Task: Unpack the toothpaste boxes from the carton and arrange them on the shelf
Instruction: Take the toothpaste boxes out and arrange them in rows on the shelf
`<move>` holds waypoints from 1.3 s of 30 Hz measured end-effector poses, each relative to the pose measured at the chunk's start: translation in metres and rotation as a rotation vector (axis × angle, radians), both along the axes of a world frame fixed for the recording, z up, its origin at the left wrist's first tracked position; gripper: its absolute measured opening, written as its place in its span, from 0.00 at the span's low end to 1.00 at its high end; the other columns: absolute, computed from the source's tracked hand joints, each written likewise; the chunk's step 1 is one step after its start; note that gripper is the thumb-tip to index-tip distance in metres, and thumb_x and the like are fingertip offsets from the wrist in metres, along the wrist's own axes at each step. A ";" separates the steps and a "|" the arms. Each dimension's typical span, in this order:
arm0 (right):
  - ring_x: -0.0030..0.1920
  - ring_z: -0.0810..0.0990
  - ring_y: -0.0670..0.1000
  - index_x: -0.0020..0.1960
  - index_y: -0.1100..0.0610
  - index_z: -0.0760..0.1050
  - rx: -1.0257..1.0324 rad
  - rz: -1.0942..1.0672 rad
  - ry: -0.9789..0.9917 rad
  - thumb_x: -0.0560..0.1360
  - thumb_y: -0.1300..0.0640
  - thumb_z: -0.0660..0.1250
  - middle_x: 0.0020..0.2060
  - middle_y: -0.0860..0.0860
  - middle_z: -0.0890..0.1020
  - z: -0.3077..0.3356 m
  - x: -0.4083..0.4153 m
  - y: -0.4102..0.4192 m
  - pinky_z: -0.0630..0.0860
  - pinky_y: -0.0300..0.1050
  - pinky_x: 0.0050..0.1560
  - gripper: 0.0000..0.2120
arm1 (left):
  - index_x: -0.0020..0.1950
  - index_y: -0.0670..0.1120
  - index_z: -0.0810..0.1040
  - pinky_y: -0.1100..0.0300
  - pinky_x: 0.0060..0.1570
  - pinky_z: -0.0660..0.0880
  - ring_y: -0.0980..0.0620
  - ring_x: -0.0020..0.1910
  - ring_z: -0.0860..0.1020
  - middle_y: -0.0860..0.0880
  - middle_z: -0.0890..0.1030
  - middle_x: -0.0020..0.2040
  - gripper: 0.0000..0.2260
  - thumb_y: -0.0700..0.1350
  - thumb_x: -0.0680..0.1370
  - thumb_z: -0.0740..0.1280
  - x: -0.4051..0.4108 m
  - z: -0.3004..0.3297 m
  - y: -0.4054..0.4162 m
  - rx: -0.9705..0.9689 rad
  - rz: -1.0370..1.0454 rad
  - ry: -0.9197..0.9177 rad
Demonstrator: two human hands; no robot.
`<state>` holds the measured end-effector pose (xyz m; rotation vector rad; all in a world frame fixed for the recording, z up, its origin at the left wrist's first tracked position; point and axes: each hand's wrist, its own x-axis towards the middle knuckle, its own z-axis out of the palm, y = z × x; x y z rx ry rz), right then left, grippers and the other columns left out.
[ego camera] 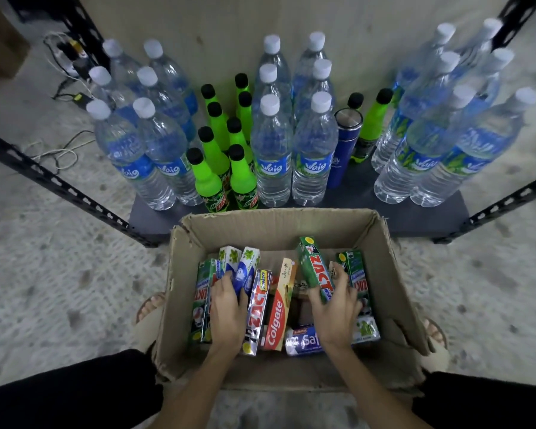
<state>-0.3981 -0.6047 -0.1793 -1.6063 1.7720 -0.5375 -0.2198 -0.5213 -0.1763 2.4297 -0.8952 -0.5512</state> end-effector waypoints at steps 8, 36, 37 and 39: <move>0.51 0.71 0.50 0.73 0.45 0.64 -0.240 0.123 -0.063 0.76 0.51 0.70 0.50 0.47 0.79 0.061 -0.026 -0.018 0.61 0.44 0.54 0.28 | 0.72 0.46 0.71 0.51 0.55 0.74 0.46 0.60 0.76 0.46 0.79 0.59 0.21 0.43 0.79 0.68 0.001 0.061 0.002 -0.160 -0.015 -0.091; 0.60 0.72 0.46 0.69 0.39 0.66 -1.026 0.351 -0.202 0.76 0.39 0.69 0.53 0.40 0.82 0.499 -0.112 -0.146 0.57 0.35 0.61 0.24 | 0.63 0.60 0.75 0.50 0.57 0.77 0.59 0.55 0.80 0.61 0.82 0.55 0.17 0.51 0.76 0.72 0.015 0.503 -0.090 -0.875 -0.324 -0.355; 0.60 0.72 0.45 0.69 0.40 0.67 -1.050 0.353 -0.153 0.77 0.39 0.69 0.53 0.39 0.82 0.509 -0.112 -0.157 0.56 0.37 0.60 0.23 | 0.63 0.60 0.75 0.50 0.57 0.77 0.60 0.55 0.80 0.62 0.82 0.55 0.16 0.51 0.76 0.72 0.019 0.513 -0.099 -0.860 -0.350 -0.365; 0.59 0.72 0.41 0.68 0.40 0.68 -1.081 0.355 -0.056 0.78 0.41 0.67 0.54 0.37 0.81 0.525 -0.111 -0.181 0.55 0.43 0.59 0.21 | 0.62 0.60 0.76 0.52 0.57 0.77 0.61 0.54 0.79 0.63 0.82 0.54 0.15 0.52 0.76 0.71 0.030 0.533 -0.121 -0.804 -0.386 -0.402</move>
